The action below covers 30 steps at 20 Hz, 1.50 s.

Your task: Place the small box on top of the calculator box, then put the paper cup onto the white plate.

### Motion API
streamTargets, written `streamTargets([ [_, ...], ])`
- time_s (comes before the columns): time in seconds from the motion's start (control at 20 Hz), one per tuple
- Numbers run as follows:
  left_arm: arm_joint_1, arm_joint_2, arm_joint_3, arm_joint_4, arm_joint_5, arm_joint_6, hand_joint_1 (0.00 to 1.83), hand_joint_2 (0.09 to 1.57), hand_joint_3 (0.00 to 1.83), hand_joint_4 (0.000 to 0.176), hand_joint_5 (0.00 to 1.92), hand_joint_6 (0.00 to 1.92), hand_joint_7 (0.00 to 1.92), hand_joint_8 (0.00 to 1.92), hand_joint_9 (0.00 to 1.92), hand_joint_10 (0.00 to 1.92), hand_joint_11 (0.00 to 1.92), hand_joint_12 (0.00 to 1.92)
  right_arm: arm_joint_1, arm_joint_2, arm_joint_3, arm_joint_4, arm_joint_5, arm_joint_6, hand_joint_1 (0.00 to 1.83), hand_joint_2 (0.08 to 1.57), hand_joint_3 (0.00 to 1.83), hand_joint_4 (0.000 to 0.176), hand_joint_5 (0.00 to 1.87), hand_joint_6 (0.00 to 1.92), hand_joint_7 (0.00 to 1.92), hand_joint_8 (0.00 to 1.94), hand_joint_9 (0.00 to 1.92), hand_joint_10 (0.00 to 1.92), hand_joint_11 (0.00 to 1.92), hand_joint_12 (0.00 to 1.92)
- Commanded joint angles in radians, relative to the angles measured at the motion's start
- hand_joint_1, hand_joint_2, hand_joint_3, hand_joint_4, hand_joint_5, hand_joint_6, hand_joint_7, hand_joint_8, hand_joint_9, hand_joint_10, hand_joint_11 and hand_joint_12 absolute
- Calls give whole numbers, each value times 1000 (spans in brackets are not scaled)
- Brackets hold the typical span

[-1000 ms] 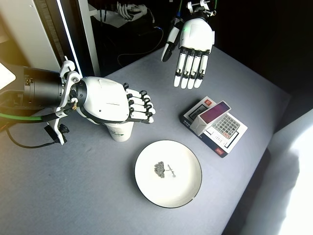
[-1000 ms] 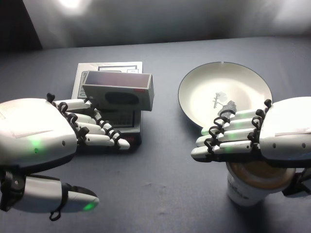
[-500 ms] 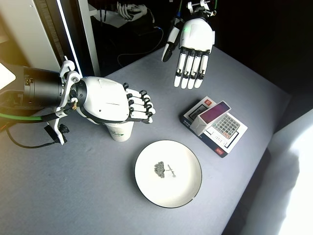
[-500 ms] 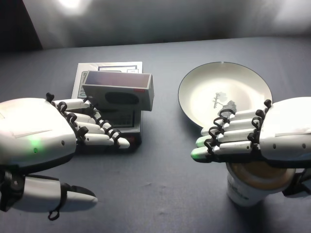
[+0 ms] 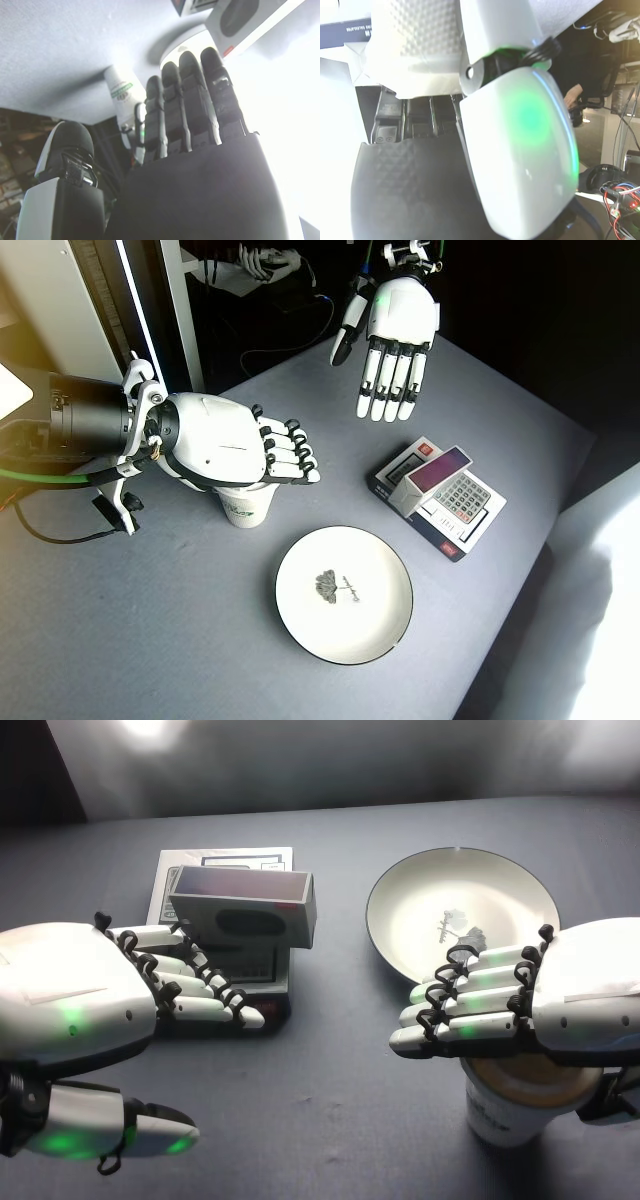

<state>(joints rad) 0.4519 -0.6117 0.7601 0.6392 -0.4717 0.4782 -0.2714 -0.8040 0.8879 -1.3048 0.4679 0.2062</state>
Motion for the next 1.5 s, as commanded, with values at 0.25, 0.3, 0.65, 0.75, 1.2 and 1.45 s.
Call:
streamTargets([
  [0.25,-10,14,-2,-23,-85,4,261,1283,1,0,295,1,345,1,328,1,17,707,-5,16,-4,36,54,14,1517,1010,6,0,0,0,0,0,0,0,0,218],
  [0.3,-10,14,-3,-22,-85,4,262,1286,1,0,281,0,327,0,307,0,3,685,-13,17,-4,36,54,17,1514,1004,2,0,0,0,0,0,0,0,0,272],
  [0.65,-10,14,-3,-22,-85,4,250,1277,0,0,309,7,367,9,345,8,32,694,-28,18,-4,35,54,18,1519,1029,6,0,0,0,0,0,0,0,0,380],
  [0.75,-10,14,-3,-22,-85,4,241,1281,0,0,292,3,351,4,329,5,20,692,-28,18,-4,34,54,18,1599,1069,14,0,0,0,0,0,28,8,0,624],
  [1.2,-11,14,-3,-25,-85,4,237,1281,0,0,357,2,377,4,359,5,16,685,-23,18,-4,28,54,18,1754,1139,13,0,901,78,931,43,689,1240,597,1797],
  [1.45,-11,14,-3,-25,-85,5,240,1292,2,0,342,1,411,8,391,9,57,715,-20,18,-4,28,54,18,1480,1163,4,0,844,1221,856,1046,750,1242,739,1665],
])
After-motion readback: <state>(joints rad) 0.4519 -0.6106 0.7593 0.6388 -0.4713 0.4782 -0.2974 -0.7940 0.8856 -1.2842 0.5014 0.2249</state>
